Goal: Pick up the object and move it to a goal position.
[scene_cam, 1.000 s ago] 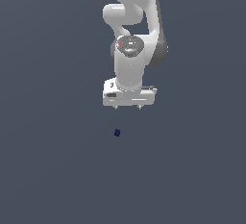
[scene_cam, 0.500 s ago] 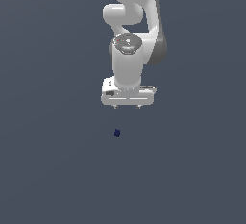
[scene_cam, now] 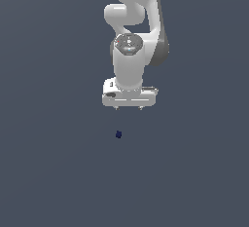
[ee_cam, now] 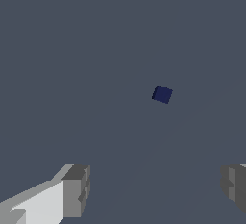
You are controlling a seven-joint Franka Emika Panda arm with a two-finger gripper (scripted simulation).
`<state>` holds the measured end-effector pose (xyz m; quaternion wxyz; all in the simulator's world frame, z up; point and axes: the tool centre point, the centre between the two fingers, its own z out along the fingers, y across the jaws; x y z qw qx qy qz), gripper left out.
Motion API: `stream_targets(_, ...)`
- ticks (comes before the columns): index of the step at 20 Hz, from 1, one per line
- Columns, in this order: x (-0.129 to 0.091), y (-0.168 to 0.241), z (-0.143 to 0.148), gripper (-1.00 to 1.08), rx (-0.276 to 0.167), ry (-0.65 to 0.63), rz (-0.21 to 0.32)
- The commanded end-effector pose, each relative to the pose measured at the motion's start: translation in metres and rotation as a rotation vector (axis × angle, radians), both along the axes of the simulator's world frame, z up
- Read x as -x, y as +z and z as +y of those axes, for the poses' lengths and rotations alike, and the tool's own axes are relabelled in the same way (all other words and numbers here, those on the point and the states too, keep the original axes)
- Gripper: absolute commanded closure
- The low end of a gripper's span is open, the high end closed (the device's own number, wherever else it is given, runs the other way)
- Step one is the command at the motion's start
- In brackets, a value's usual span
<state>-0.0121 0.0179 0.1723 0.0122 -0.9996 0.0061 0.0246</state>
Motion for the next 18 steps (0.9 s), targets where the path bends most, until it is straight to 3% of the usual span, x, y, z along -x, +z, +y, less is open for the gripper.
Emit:
stream_targets(1, -0.001, -0.001, -0.001, -0.92, 0.000, 0.014, -0.001)
stream_targets(10, -0.007, -0.012, -0.006, -0.92, 0.004, 0.136, -0.006)
stream_targets(18, -0.015, -0.028, -0.013, -0.92, 0.006, 0.327, -0.014)
